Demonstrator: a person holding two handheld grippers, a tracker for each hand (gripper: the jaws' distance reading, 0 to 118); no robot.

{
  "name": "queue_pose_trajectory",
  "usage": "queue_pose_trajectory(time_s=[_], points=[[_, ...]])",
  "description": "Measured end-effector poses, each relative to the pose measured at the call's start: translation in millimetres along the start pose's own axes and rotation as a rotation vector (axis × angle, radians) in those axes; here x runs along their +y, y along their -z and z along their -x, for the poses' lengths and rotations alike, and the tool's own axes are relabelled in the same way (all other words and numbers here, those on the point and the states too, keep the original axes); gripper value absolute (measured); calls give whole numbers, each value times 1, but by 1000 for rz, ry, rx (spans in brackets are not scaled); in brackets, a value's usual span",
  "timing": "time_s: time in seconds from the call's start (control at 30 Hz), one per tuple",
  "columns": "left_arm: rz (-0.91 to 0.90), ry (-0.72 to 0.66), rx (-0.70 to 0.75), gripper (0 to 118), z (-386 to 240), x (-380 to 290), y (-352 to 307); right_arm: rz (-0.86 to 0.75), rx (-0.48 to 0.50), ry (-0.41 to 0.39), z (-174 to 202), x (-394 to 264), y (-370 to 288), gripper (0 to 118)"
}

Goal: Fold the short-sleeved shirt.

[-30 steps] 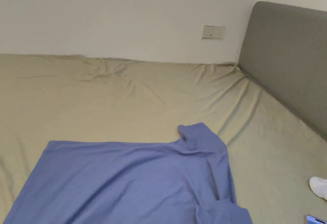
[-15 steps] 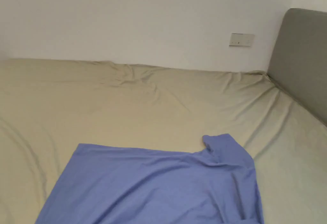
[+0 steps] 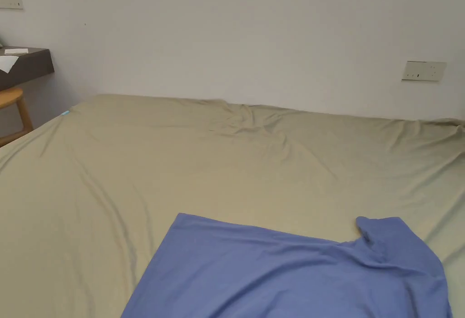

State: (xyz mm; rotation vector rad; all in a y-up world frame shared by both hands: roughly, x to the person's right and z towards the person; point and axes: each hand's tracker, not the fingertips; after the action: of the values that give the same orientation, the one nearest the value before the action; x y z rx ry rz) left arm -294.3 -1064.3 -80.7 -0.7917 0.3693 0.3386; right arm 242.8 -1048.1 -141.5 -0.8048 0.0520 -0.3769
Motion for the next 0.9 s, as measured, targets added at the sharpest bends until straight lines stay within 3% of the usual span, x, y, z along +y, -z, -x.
queue_pose_trajectory(time_s=[0.1,0.13,0.2,0.23,0.27,0.3,0.33,0.4,0.43,0.47,0.6,0.77,0.9], points=[[39,25,41,82,-1,4,28,-12,6,-11,4,2,-1,2],[57,23,62,75,-1,5,38,-15,6,-8,4,2,-1,2],[89,-2,63,29,-2,9,49,-19,-9,2,1,4,-2,2],[117,-39,23,14,-1,9,52,-23,-31,3,-1,3,-3,2],[131,-64,-4,7,-2,8,55,-21,-59,2,-2,3,-4,2],[135,-63,18,6,-4,9,55,-14,-103,2,-4,2,-4,12],[137,-50,40,6,-6,8,57,-5,-140,0,-8,2,-3,30],[134,-24,45,6,-7,8,59,8,-181,15,-17,-1,1,87],[136,-21,48,6,-11,8,56,17,-187,38,-21,-2,4,104],[137,-15,51,6,-11,8,56,44,-200,51,-26,-2,8,111],[130,16,70,5,-16,5,58,52,-165,127,-40,-5,23,100],[119,9,93,5,-25,3,55,135,-173,72,-39,-6,49,75],[119,14,101,6,-26,4,53,153,-160,37,-33,-7,59,21]])
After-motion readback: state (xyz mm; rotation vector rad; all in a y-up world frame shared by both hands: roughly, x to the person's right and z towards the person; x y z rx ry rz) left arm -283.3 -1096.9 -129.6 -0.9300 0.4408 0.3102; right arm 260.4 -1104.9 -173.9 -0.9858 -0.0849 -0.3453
